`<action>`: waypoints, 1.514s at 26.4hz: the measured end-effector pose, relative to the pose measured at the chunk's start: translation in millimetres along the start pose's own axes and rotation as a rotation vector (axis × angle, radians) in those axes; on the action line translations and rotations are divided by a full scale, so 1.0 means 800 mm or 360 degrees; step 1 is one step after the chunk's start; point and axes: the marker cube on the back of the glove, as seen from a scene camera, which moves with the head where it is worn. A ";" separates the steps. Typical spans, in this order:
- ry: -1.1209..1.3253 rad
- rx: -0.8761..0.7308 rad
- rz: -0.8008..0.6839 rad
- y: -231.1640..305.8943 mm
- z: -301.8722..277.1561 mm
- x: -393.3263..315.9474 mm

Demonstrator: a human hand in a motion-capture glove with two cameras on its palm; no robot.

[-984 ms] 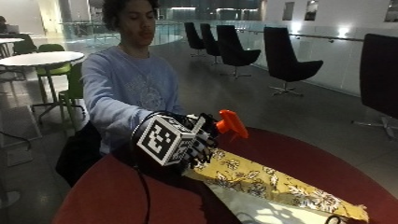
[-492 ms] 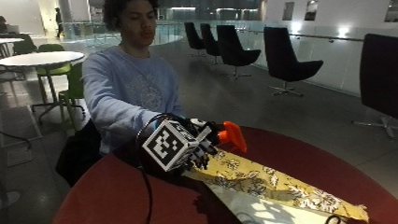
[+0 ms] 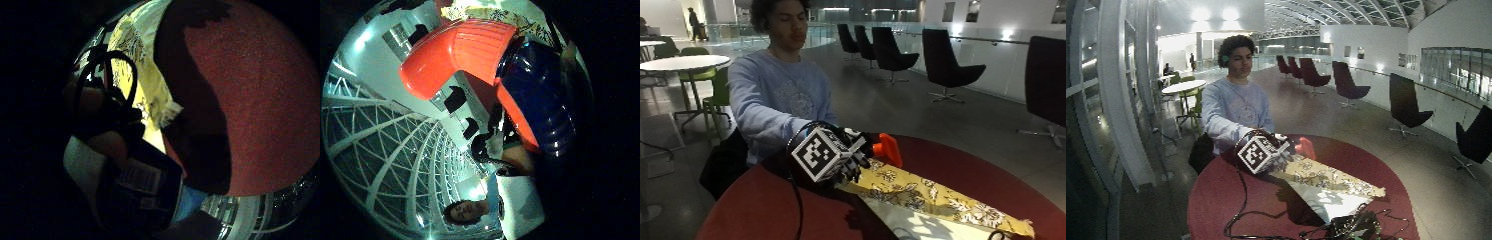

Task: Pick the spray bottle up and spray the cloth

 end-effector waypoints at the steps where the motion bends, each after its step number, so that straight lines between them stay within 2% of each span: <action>1: 0.0003 -0.0001 0.0002 0.000 0.000 0.000; 40: 0.0015 0.0025 -0.0009 0.002 -0.004 -0.006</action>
